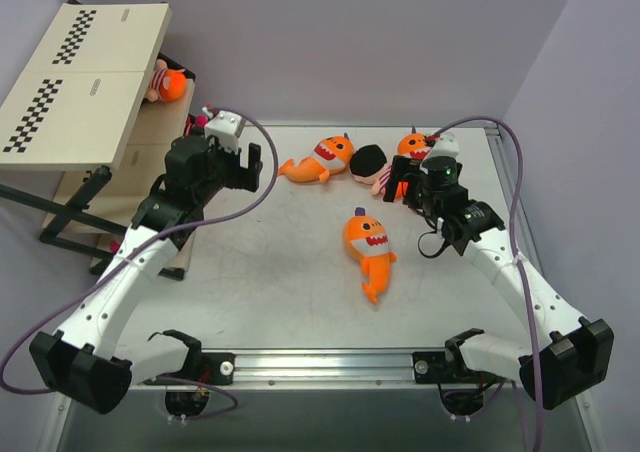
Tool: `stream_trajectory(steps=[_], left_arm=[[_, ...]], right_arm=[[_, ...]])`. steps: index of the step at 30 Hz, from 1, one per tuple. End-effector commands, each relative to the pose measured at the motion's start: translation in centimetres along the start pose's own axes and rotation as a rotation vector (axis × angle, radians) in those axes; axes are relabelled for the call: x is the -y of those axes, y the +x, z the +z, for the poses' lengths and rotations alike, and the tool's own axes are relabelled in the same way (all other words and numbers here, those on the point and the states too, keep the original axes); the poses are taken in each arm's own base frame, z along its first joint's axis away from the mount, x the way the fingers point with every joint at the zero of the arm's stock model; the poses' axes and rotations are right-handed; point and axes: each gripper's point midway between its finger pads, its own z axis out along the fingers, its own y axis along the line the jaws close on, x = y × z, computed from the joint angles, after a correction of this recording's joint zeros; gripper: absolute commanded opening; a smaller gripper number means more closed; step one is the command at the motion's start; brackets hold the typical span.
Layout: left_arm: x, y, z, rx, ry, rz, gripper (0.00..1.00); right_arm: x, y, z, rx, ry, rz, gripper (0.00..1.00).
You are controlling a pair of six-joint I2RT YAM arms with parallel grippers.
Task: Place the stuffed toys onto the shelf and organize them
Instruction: Grab a stuffed toy with the right arm
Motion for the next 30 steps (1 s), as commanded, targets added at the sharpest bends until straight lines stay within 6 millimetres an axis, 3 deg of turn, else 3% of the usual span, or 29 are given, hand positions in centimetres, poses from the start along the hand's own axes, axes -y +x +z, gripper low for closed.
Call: stream_trajectory(steps=[1, 7, 11, 13, 14, 18, 24, 25, 30], left_arm=[[1.1, 0.3, -2.2, 0.078, 0.046, -0.047, 0.94], [1.1, 4.9, -2.7, 0.028, 0.045, -0.035, 0.94], [1.6, 5.8, -2.6, 0.027, 0.06, -0.02, 0.94], [1.8, 6.0, -2.7, 0.02, 0.054, 0.003, 0.94], [2.1, 6.0, -2.8, 0.02, 0.059, 0.049, 0.94], [2.3, 6.4, -3.2, 0.015, 0.036, 0.092, 0.94], [3.0, 6.7, -3.1, 0.007, 0.045, 0.135, 0.94], [3.2, 6.7, -3.1, 0.009, 0.049, 0.138, 0.94], [3.3, 6.8, -3.2, 0.009, 0.054, 0.15, 0.94]], right_arm=[[4.7, 0.4, 0.9, 0.024, 0.27, 0.043, 0.98], [8.7, 2.3, 1.8, -0.011, 0.501, 0.048, 0.96], [13.3, 2.7, 1.1, 0.025, 0.668, 0.2, 0.95], [15.4, 2.9, 0.6, 0.034, 0.7, 0.283, 0.94], [17.4, 3.2, 0.3, 0.031, 0.722, 0.367, 0.95], [21.4, 4.8, -1.2, 0.049, 0.74, 0.557, 0.95], [24.2, 5.3, -1.8, 0.127, 0.713, 0.757, 0.95], [23.9, 6.3, -1.3, 0.104, 0.685, 0.776, 0.95], [24.4, 7.8, 0.8, 0.103, 0.607, 0.856, 0.96]])
